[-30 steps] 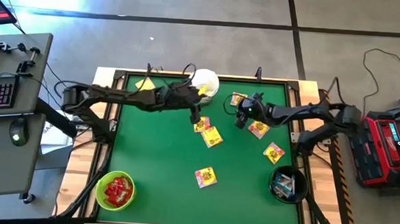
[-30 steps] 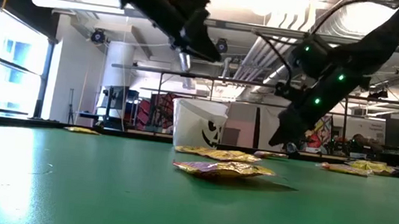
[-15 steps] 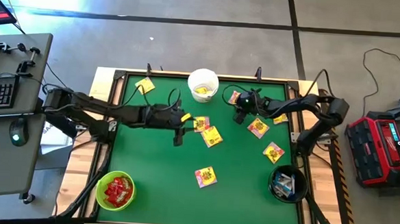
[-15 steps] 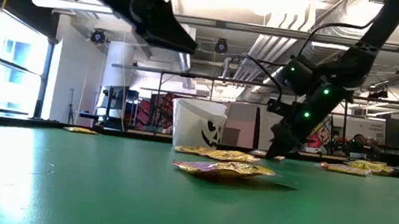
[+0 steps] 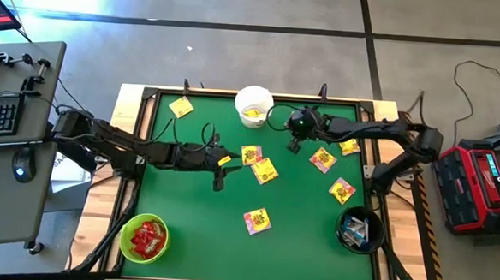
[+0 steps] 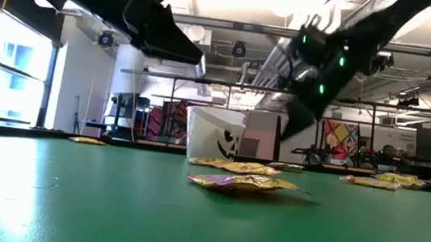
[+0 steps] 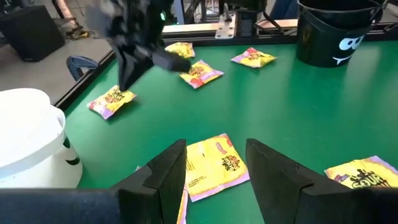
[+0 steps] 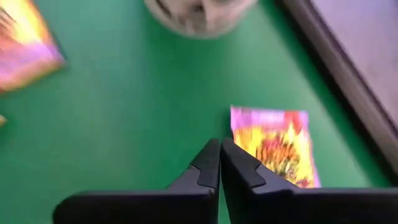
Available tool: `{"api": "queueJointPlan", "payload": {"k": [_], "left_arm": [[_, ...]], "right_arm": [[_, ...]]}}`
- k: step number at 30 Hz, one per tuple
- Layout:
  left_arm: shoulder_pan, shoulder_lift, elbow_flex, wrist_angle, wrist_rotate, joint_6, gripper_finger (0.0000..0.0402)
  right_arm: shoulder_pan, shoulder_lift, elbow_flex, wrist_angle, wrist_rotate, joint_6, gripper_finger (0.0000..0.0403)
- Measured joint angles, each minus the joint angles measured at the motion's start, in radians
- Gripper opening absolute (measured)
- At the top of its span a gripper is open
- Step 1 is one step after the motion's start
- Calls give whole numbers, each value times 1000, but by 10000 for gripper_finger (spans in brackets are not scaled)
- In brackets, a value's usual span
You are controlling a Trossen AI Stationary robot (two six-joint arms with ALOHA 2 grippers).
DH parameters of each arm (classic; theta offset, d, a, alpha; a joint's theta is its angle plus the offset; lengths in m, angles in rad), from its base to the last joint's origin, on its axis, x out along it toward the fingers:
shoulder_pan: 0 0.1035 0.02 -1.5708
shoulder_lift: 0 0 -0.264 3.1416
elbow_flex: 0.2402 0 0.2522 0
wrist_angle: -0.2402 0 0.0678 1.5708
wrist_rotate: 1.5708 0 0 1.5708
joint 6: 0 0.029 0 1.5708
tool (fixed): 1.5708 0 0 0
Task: Sort candy by brand, put in halloween buckets
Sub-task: Put the yellow candy into the white bucket
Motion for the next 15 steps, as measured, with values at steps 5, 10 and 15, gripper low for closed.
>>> {"api": "queueJointPlan", "payload": {"k": [5, 10, 15], "left_arm": [[-20, 0, 0, 1, -16, 9, 158], [-25, 0, 0, -2, -14, 1, 158], [-33, 0, 0, -4, -9, -8, 158]], "right_arm": [[59, -80, 82, -81, 39, 0, 2], [13, -63, 123, -157, -17, 13, 27], [-87, 6, 113, -142, -122, 22, 124]]}}
